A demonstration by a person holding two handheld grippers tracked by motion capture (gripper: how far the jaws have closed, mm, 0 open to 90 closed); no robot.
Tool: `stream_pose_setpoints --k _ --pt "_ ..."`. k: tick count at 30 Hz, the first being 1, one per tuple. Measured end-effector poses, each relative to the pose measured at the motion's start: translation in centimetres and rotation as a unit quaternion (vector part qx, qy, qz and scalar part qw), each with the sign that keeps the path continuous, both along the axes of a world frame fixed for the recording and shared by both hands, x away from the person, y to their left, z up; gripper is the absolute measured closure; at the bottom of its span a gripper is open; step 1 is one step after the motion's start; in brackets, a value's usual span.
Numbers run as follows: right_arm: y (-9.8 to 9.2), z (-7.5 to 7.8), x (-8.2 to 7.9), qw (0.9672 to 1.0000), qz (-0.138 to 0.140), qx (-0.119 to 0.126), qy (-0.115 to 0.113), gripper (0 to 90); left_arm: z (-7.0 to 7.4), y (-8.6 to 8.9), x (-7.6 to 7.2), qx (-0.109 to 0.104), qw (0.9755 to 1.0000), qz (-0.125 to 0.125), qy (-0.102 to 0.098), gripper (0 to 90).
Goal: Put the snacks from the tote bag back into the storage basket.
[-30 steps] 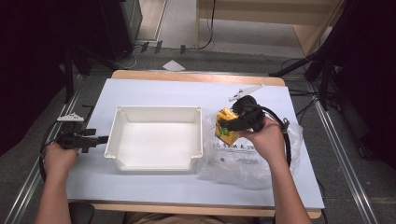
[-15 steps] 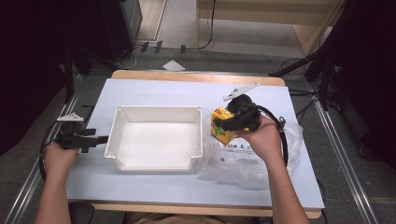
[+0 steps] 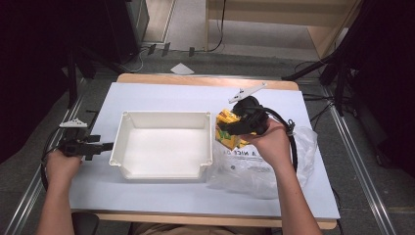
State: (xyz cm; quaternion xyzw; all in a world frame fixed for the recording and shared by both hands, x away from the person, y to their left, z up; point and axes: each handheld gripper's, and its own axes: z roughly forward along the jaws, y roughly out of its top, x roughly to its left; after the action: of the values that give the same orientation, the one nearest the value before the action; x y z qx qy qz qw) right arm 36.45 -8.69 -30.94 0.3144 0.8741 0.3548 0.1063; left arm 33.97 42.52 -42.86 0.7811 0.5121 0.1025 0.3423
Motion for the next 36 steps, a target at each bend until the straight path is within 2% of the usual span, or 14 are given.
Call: stream_pose_setpoints --k 16,21,31,36 --pt "1.3 0.6 0.1 0.9998 0.018 0.005 -0.004 52.7 0.0 0.0 -0.1 0.0 1.0 0.003 -0.003 24.7" --pt "1.9 0.7 0.1 0.9997 0.022 0.005 0.001 52.7 0.0 0.1 -0.1 -0.003 1.0 0.004 -0.003 24.7" --pt "3.2 0.5 1.2 0.9995 0.026 0.011 0.01 52.8 -0.1 0.1 0.0 -0.008 1.0 0.004 -0.002 24.7" --pt "3.9 0.7 1.7 0.9994 0.032 0.008 0.007 52.8 -0.1 0.0 0.1 -0.007 1.0 0.002 -0.002 24.8"
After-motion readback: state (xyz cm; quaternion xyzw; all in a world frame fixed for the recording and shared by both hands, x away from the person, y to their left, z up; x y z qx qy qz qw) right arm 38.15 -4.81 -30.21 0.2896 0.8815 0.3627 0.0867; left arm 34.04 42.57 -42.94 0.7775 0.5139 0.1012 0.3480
